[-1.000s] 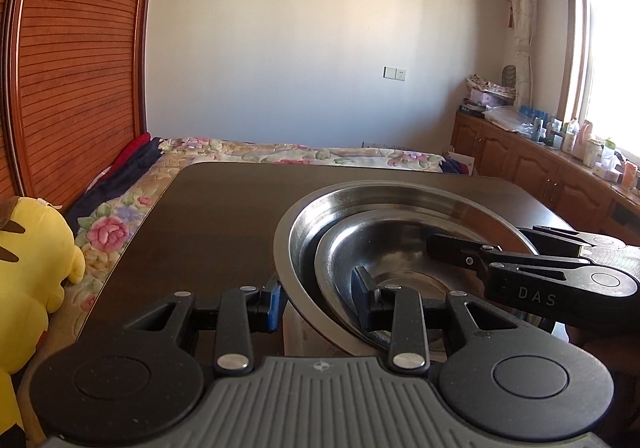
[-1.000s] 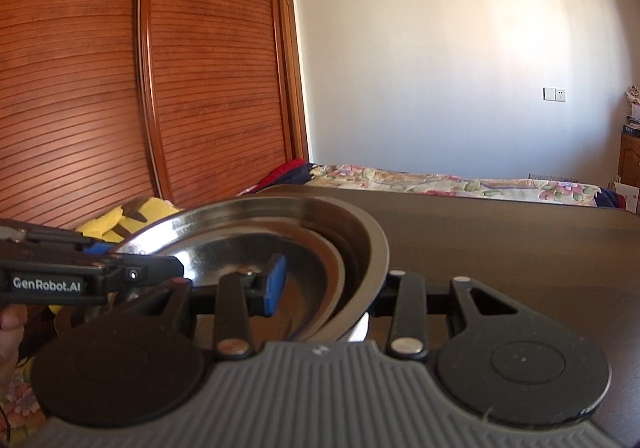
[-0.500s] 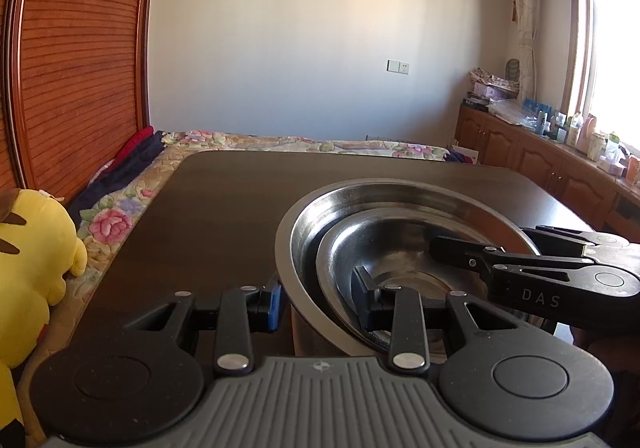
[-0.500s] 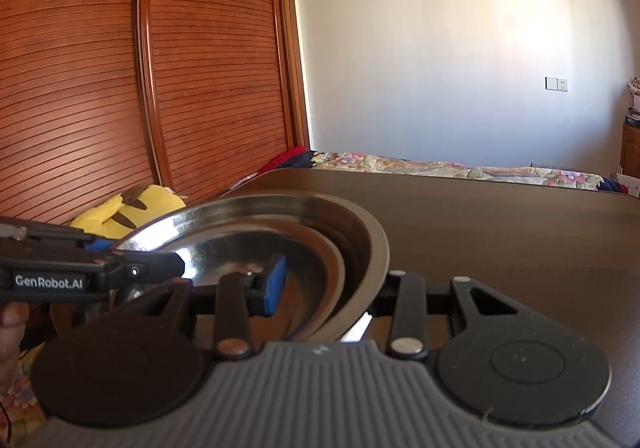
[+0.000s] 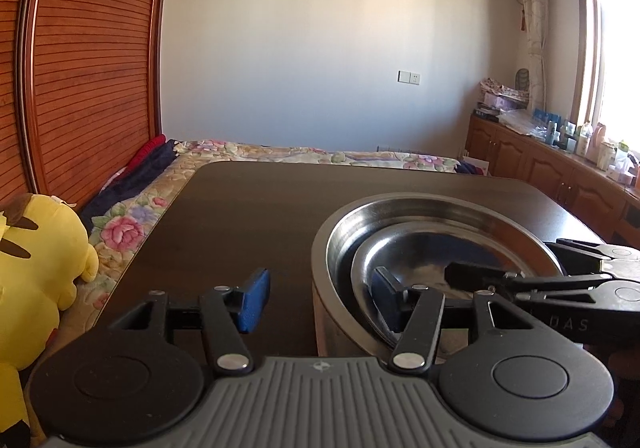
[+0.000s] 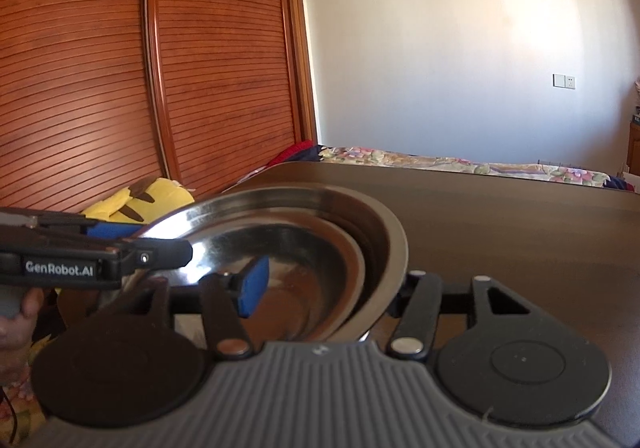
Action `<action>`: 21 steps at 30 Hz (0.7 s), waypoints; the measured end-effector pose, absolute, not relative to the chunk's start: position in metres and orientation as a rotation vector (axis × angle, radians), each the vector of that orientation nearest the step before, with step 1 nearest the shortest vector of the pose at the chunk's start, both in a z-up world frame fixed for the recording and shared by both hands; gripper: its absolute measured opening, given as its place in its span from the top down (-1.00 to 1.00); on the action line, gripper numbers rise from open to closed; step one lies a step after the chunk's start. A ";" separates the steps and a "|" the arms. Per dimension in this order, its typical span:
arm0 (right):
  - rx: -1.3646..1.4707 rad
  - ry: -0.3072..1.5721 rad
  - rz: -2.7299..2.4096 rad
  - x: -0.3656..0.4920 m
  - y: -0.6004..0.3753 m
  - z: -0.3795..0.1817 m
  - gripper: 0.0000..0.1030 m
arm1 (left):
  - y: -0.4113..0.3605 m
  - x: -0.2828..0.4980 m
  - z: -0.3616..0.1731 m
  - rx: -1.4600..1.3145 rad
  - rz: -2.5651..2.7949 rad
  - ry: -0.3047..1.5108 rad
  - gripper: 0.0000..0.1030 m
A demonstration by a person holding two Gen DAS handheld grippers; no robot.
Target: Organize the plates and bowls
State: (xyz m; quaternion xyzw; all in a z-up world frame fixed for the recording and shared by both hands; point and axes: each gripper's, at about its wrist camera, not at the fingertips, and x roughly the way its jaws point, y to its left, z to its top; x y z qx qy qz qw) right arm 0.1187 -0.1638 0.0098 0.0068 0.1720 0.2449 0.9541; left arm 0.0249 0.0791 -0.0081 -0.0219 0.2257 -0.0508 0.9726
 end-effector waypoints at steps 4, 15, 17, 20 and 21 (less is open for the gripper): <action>0.003 0.359 0.497 0.120 -0.161 0.011 -0.38 | 0.078 0.023 -0.007 -0.039 -0.094 0.451 -0.15; -0.026 0.320 0.438 0.117 -0.167 0.018 -0.62 | 0.072 0.018 0.007 -0.024 -0.081 0.416 -0.37; -0.024 0.308 0.425 0.115 -0.170 0.022 -0.63 | 0.070 0.017 0.012 -0.022 -0.084 0.401 -0.49; -0.020 0.287 0.400 0.109 -0.179 0.031 -0.67 | 0.064 0.016 0.020 -0.018 -0.091 0.383 -0.61; -0.017 0.280 0.389 0.107 -0.183 0.034 -0.74 | 0.061 0.015 0.023 -0.018 -0.097 0.378 -0.65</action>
